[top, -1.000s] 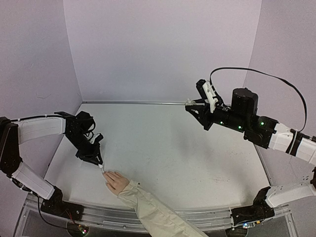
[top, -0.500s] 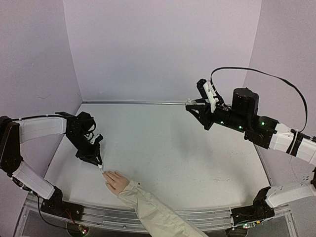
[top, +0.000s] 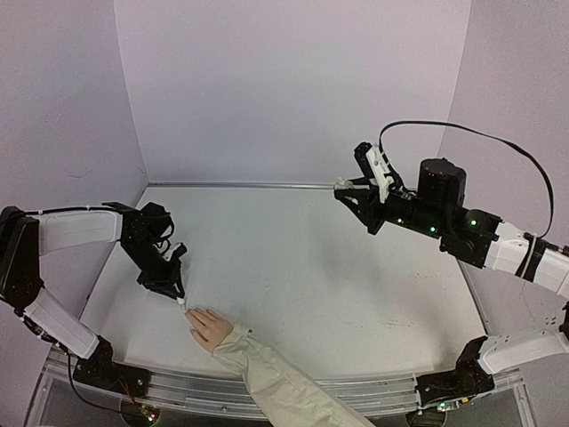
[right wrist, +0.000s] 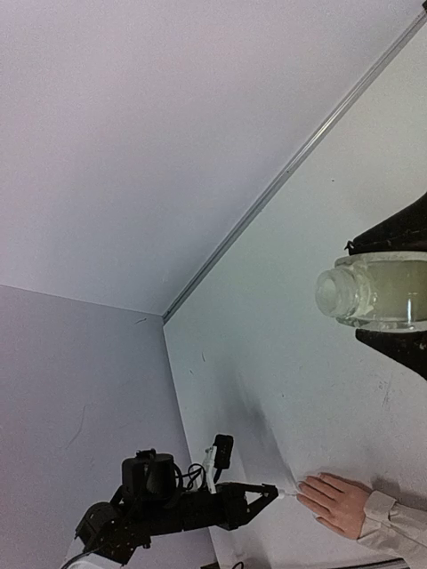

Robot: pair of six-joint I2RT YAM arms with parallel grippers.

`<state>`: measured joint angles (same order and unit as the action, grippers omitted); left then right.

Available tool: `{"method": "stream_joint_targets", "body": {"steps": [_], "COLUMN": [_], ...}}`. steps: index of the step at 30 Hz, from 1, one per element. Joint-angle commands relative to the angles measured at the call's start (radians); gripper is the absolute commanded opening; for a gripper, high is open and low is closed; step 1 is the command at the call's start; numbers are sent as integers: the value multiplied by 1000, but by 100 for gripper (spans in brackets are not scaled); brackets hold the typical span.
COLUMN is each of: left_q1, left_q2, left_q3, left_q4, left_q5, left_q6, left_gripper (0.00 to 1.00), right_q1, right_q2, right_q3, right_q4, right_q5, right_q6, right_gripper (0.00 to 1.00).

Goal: Paint the nails

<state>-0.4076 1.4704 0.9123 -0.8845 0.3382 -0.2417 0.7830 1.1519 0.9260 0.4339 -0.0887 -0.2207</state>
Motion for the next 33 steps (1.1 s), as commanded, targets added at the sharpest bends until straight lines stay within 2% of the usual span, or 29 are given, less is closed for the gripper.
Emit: {"method": "stream_joint_targets", "body": {"steps": [1, 18, 25, 30, 33], "left_q1": [-2, -2, 3, 6, 6], "left_q2": [9, 32, 41, -26, -51], "left_q3": [18, 9, 20, 34, 40], "left_q4": [25, 37, 36, 28, 2], "left_q5": [-6, -44, -112, -141, -90], "left_q6": [15, 15, 9, -9, -18], "left_gripper": [0, 0, 0, 0, 0], "right_q1": [-1, -1, -1, -2, -2], "right_q2": [-26, -28, -13, -10, -12], "right_q3": [4, 11, 19, 20, 16], "right_q4": [52, 43, 46, 45, 44], "right_q5": [3, 11, 8, 8, 11], "right_q6": [4, 6, 4, 3, -4], "right_gripper": [0, 0, 0, 0, 0]}}
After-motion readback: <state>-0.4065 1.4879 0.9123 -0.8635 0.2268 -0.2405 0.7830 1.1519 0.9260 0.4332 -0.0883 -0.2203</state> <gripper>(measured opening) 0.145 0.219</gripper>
